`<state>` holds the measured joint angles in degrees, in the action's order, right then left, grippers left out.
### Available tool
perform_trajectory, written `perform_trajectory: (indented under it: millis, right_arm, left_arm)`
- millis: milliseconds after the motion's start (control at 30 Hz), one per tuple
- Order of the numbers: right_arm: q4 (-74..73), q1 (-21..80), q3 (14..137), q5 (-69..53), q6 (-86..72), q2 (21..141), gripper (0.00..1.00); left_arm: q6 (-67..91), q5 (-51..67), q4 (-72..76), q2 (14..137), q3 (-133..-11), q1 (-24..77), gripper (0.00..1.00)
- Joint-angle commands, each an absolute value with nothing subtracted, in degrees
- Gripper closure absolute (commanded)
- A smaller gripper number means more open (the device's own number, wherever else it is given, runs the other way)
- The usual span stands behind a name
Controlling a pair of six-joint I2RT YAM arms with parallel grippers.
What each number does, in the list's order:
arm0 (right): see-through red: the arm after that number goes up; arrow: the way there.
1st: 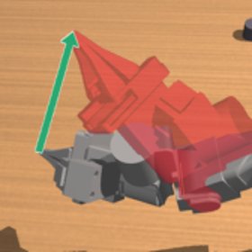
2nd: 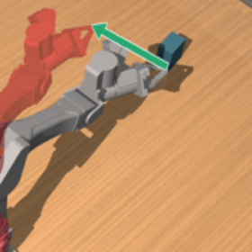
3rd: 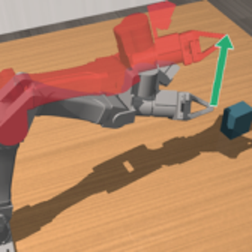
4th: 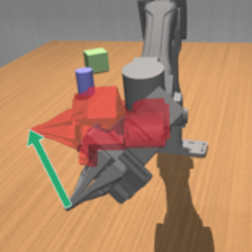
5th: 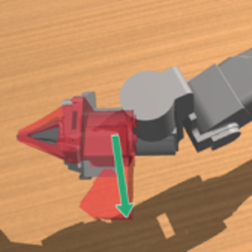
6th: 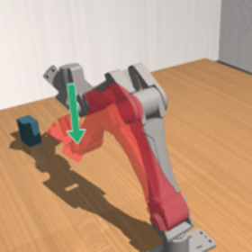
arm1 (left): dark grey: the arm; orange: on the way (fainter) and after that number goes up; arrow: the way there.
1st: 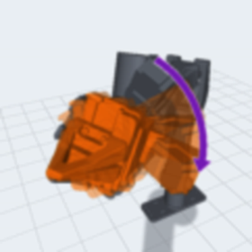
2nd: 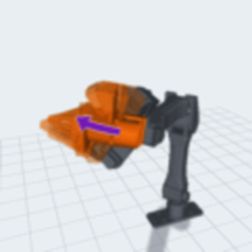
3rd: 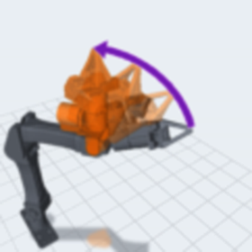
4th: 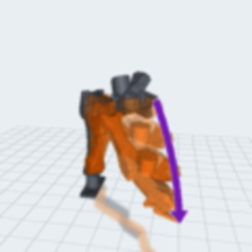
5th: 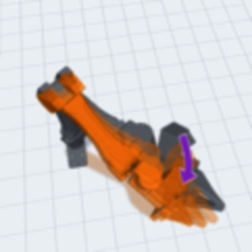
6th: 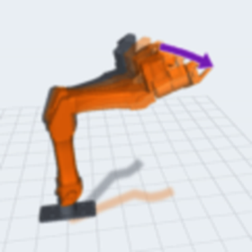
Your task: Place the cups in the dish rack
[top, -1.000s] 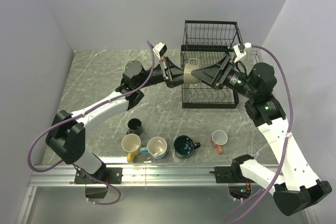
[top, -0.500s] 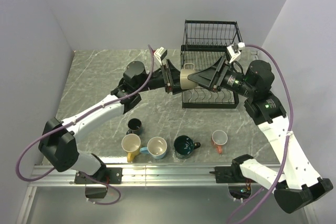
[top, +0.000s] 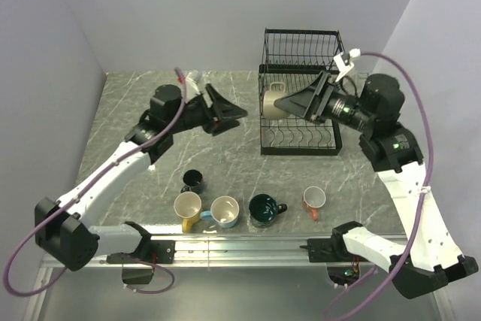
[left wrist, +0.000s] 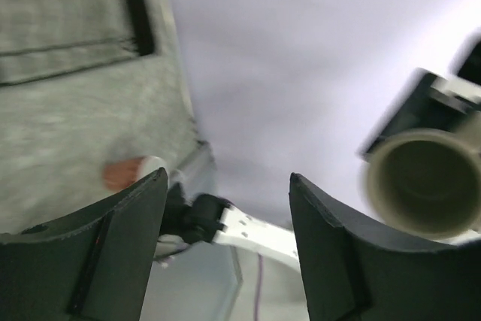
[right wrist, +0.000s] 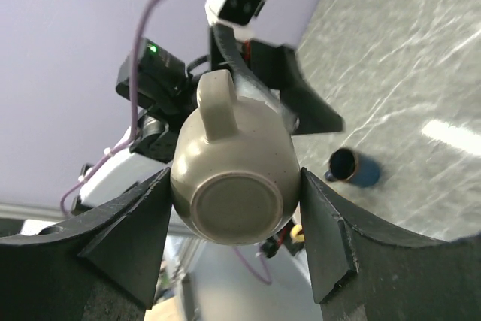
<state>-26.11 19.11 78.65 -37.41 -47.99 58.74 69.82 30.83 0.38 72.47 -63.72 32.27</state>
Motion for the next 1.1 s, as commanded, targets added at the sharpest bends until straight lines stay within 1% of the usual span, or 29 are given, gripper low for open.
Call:
perform_trajectory:
  millis: [0,67,100,167,200,233,267,333,367,400,433,500,533,667,767,833,900,1067]
  right_arm:
    - [-30.0,16.0,87.9,-35.5,-41.7,60.3,1.00]
    - [-34.9,13.9,91.6,-33.5,-39.8,63.5,1.00]
    - [-37.2,12.1,96.4,-32.1,-37.7,64.9,1.00]
    - [-41.6,10.7,101.8,-26.6,-35.5,70.2,1.00]
    - [-46.3,10.2,108.2,-23.3,-32.8,72.2,1.00]
    - [-49.1,10.3,112.0,-20.1,-31.4,74.6,1.00]
    - [-53.7,10.2,119.5,-13.9,-30.1,79.6,1.00]
    - [-57.1,9.8,126.6,-8.6,-27.3,84.8,1.00]
    - [-59.7,9.8,133.3,-3.3,-26.7,90.0,1.00]
    - [-60.5,9.7,136.5,-1.6,-25.8,92.8,1.00]
    - [-61.3,9.1,139.7,-0.1,-25.3,97.9,1.00]
    - [-62.8,7.7,146.3,5.7,-25.8,102.3,1.00]
    - [-62.2,6.9,146.8,6.7,-26.5,104.7,1.00]
    - [-54.0,3.9,142.6,8.2,-28.2,107.4,1.00]
    - [-53.0,3.4,148.1,9.2,-26.5,113.4,1.00]
    - [-51.1,3.1,148.2,8.4,-26.1,115.9,1.00]
    - [-47.6,2.8,145.7,8.2,-25.4,116.7,1.00]
    - [-44.0,2.4,146.3,8.5,-23.4,122.1,1.00]
  left_arm:
    - [63.9,24.1,-14.7,68.2,-63.5,28.5,0.29]
    - [59.7,21.0,-20.0,67.5,-64.9,27.3,0.29]
    - [58.2,20.0,-24.8,67.2,-66.6,27.3,0.29]
    - [54.3,17.8,-28.6,67.1,-68.1,27.2,0.29]
    - [52.1,17.1,-32.0,67.0,-69.2,27.2,0.30]
    - [51.2,16.4,-33.2,66.8,-69.7,27.1,0.30]
    - [50.2,15.6,-34.4,66.4,-70.0,27.0,0.30]
    - [48.0,14.8,-36.7,65.7,-70.7,27.0,0.29]
    - [47.5,14.7,-37.1,65.3,-70.7,26.9,0.29]
    - [46.9,15.3,-37.2,64.8,-70.4,26.8,0.30]
    - [45.8,15.5,-37.7,64.5,-70.1,26.7,0.30]
    - [44.4,16.6,-38.0,63.9,-68.9,26.7,0.30]
    - [44.1,17.0,-38.1,63.7,-68.3,26.8,0.30]
    - [43.4,18.7,-37.8,62.9,-64.3,26.8,0.31]
    - [44.1,19.4,-36.1,63.1,-60.8,26.8,0.31]
    - [44.5,19.4,-34.8,64.1,-60.0,26.8,0.31]
    - [44.9,18.1,-34.2,66.9,-60.6,26.8,0.31]
    - [46.0,17.8,-35.2,75.9,-65.6,26.7,0.33]
